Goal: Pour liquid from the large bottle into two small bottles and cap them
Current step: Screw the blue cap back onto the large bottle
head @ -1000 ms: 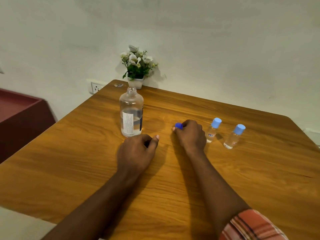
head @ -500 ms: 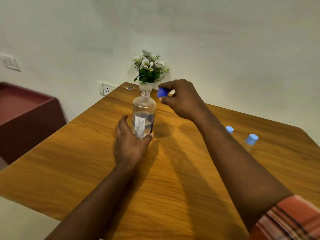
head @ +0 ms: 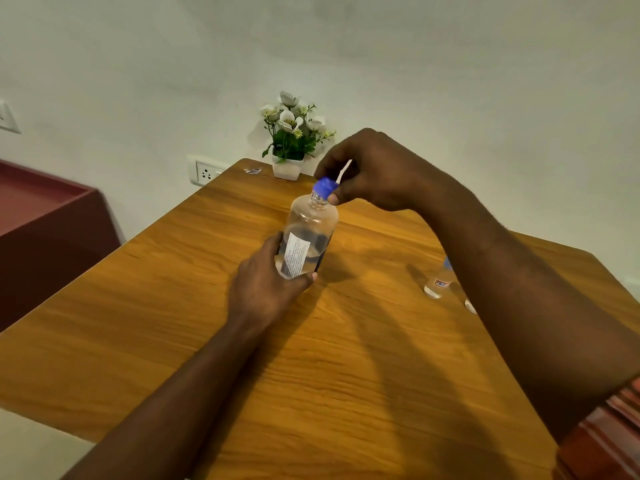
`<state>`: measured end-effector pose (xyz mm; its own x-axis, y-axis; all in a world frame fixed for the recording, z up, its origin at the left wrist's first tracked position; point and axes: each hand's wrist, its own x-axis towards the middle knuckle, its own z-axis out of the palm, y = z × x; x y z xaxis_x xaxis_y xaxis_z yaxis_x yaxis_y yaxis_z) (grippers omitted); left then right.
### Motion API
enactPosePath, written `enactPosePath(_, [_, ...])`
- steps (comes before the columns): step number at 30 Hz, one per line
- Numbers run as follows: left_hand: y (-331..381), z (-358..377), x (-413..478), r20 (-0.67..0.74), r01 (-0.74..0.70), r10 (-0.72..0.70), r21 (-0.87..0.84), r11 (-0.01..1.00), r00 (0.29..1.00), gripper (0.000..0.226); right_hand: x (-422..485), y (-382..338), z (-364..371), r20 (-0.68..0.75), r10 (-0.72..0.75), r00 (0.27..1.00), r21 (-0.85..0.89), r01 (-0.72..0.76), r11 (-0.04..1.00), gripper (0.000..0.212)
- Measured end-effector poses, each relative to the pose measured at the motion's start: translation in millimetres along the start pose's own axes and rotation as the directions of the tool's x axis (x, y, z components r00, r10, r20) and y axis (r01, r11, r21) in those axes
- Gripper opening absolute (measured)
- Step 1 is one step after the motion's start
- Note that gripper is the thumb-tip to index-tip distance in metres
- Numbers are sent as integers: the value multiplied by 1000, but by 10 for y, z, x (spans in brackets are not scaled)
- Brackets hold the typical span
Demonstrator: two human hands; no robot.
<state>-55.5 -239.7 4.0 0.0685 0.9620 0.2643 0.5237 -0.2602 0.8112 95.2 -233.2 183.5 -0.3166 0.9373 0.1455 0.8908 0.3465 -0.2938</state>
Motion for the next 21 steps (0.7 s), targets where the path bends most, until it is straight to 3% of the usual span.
enactPosePath(11, [75,47,-62,111,-115,102,123,986,989,86,-246,77,-91,44,18,999,12,-19,1000,40])
enactPosePath(15, [109,57,-87,121,-124,104,172,977,987,87,-222,77,-75,24,54,998,-82,-52,995,35])
enactPosePath(21, [120,71,-98,141,-94,72,157,983,987,87,-125,-58,-18,14,143,990,-255,-135,957,54])
